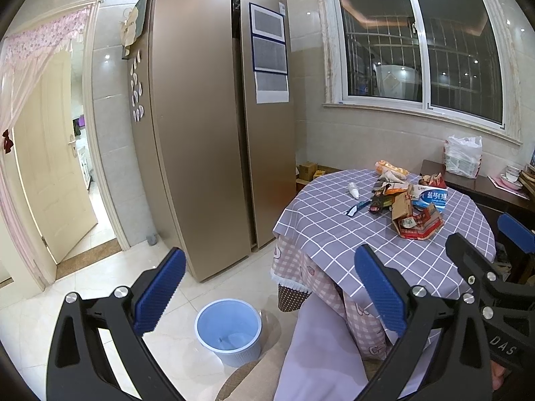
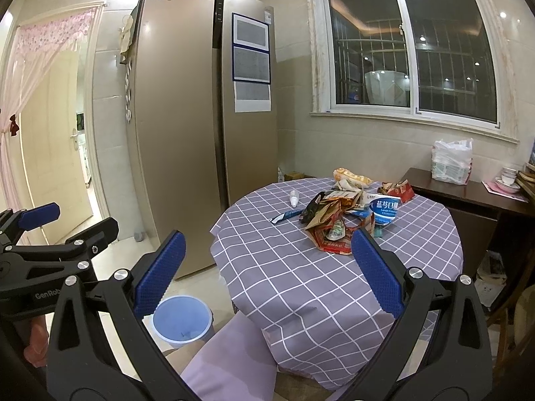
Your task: Collect trash
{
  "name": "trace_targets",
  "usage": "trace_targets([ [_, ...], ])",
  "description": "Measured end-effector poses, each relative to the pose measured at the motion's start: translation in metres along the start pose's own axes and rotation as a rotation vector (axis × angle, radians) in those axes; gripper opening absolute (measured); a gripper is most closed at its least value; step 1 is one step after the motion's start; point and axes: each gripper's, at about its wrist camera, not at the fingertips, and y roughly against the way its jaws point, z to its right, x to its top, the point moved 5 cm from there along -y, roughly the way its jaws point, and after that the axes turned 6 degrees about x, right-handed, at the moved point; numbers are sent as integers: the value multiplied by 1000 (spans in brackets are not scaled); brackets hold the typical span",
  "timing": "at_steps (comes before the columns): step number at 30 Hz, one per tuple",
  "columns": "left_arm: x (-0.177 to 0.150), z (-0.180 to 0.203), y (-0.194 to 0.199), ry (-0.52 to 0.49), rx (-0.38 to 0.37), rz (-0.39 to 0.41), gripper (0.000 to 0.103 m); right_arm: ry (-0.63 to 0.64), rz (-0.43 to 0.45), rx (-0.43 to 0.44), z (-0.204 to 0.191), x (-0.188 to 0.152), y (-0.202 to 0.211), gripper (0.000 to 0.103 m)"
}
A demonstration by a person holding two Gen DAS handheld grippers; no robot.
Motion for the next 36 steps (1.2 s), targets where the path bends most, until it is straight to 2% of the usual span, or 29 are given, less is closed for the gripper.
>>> trace_targets([
  [36,-2,-2,-1,3,13,3,99,1,-23,7,-1,-2,-2,97],
])
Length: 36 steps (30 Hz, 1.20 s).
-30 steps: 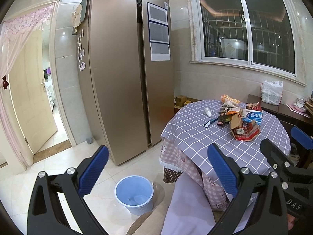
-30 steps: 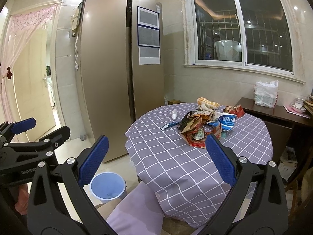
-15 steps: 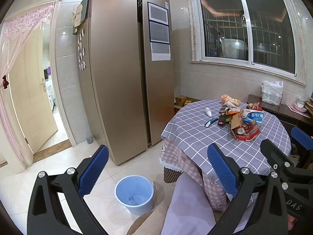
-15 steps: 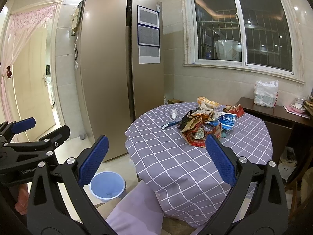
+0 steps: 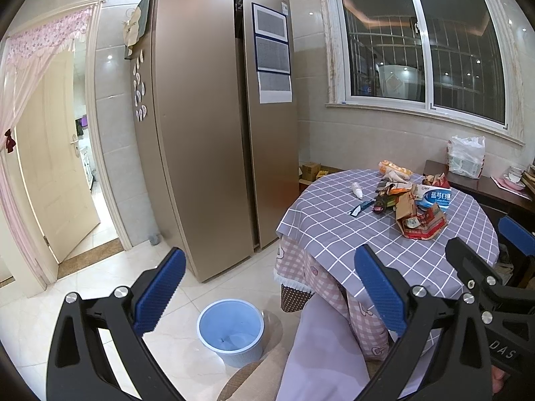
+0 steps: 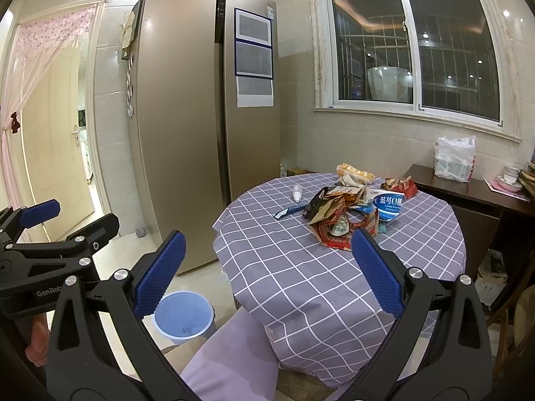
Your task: Collect trash
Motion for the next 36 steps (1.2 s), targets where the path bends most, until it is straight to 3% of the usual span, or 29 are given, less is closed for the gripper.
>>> trace_targets([
  [22,-14,19,-32,-23,-33,-77,99,-29,-81,-28,15,-15,-24,97],
  [36,-28,74,-95,-96,-155,-196,99,-81,-183,-165,62,-37,-56,97],
])
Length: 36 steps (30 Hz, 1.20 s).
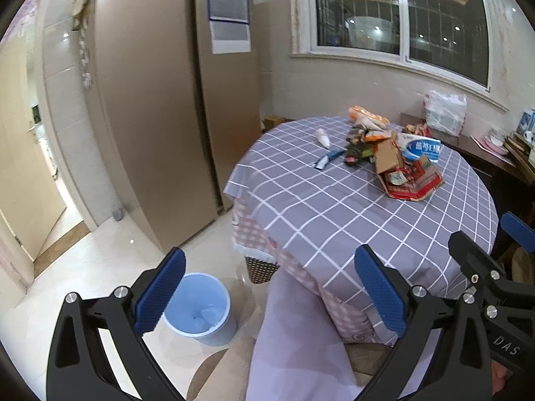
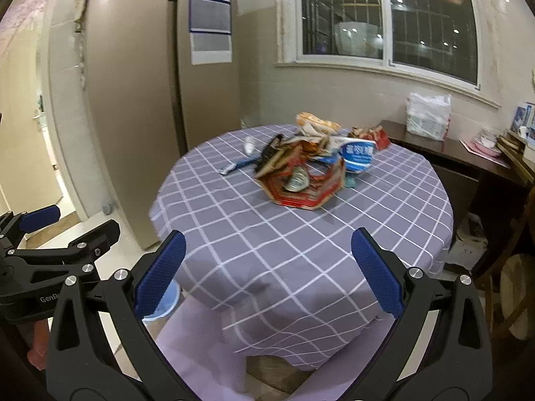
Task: Collect trash
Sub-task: 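Reach the left tool to the brown paper bag and close on it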
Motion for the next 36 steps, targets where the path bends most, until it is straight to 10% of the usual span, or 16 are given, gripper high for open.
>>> trace_targets([
  [23,66,75,-97,-64,-107,-59,99,-46,-74,-77,81,50,-94,97],
  [36,93,156,-128,-185,-343,-99,99,-123,-79,-221,151,60,-106,97],
])
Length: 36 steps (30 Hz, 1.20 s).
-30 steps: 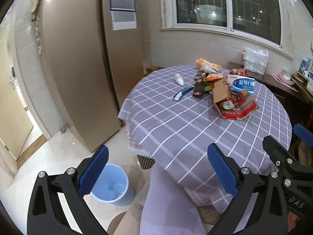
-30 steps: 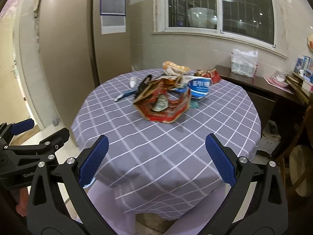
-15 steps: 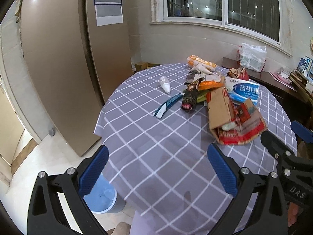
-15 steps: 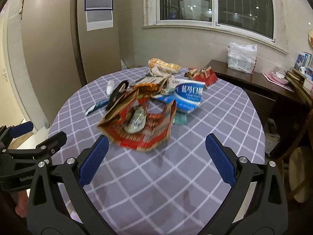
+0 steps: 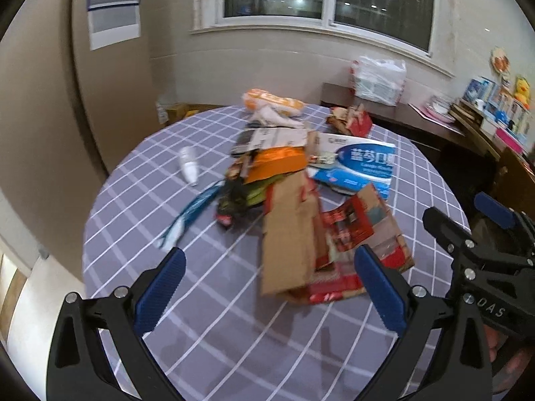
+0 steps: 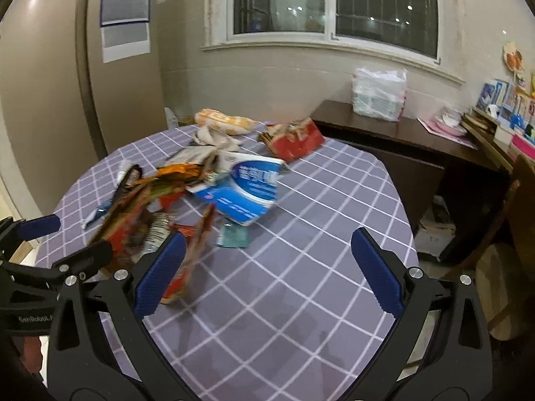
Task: Collect trash
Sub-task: 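Reach the left tool to the brown paper bag and close on it, then lift the brown paper bag with the left tool while the right tool grasps the clear wrapper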
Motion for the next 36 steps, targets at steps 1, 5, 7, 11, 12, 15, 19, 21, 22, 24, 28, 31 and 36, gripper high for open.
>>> trace_targets([
  [1,1,3,-3,-7,-12,-2,96,-8,-9,-6,5,-1,-2,97],
  [5,5,10,-24,-11,-10,-49,59,-34,-42,36,13,-5,-10,97],
  [7,6,11,-35,-8,-13,-72,40,-41,-53,55,12,-7,-12,97],
  [11,9,12,-27,-16,-28,-40,35,-8,-55,45,9,-8,-11,97],
  [12,11,12,-22,-21,-24,-23,35,-5,-58,48,8,-8,-11,97],
  [15,20,14,-5,-53,23,31,34,-3,-55,65,4,-5,-7,97],
  [19,32,10,18,-77,79,90,34,8,-29,88,-3,0,2,97],
  [21,36,6,29,-84,113,115,34,17,-24,102,-7,2,5,97],
  [22,38,3,35,-84,131,129,34,22,-23,107,-10,2,6,97],
  [24,43,-3,47,-78,162,155,34,34,-21,120,-16,2,9,97],
  [28,49,-17,66,-66,226,192,34,56,-22,159,-29,5,12,97],
  [31,49,-32,77,-51,266,207,34,78,-29,197,-42,8,11,97],
  [36,45,-61,86,-14,312,208,34,119,-86,255,-67,10,-9,97],
])
